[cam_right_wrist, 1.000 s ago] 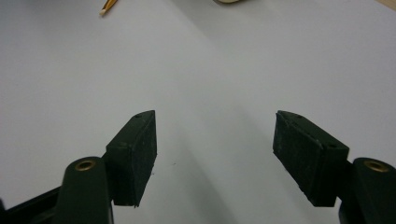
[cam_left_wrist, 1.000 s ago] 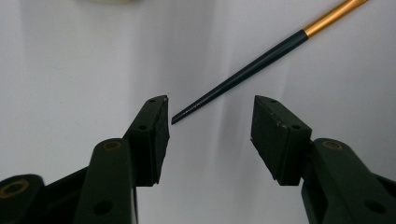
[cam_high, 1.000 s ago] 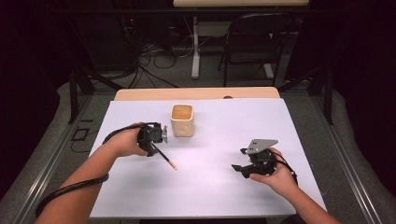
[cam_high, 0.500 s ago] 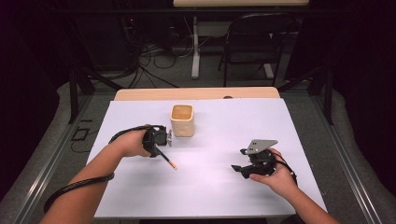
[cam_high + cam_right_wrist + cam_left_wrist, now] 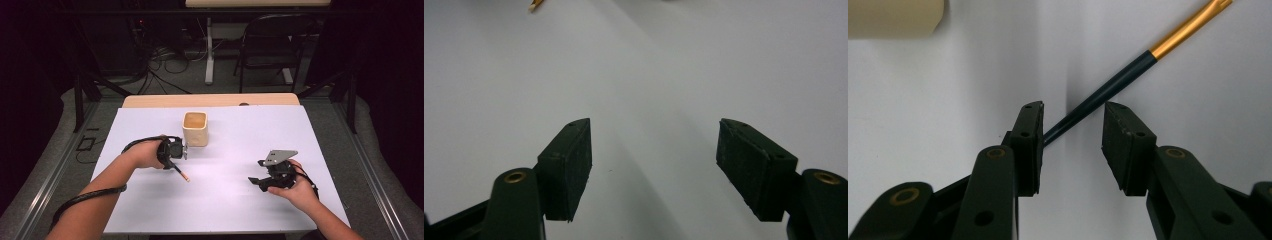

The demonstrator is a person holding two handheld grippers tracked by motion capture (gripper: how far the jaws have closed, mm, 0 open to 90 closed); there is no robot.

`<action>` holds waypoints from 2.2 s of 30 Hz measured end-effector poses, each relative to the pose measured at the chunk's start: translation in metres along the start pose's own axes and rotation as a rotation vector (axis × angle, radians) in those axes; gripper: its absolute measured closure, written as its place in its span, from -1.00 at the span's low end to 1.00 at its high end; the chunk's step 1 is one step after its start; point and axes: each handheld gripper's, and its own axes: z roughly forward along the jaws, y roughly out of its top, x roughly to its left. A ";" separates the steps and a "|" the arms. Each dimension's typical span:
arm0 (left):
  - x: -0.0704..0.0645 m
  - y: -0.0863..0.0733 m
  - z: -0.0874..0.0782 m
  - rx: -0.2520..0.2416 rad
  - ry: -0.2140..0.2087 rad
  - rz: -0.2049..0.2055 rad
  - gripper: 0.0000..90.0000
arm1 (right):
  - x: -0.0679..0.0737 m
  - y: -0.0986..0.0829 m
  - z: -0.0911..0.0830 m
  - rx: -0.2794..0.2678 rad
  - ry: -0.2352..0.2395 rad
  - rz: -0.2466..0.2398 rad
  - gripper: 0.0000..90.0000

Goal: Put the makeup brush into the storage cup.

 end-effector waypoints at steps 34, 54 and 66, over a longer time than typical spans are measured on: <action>-0.003 0.012 0.012 0.004 -0.043 0.073 0.43 | 0.000 -0.004 0.003 0.003 0.005 0.011 -0.32; -0.003 0.012 0.013 0.020 -0.091 0.048 0.74 | 0.000 -0.005 0.005 0.004 0.009 0.018 -0.32; -0.003 0.012 0.013 0.022 -0.103 0.042 0.84 | 0.000 -0.006 0.005 0.003 0.009 0.019 -0.32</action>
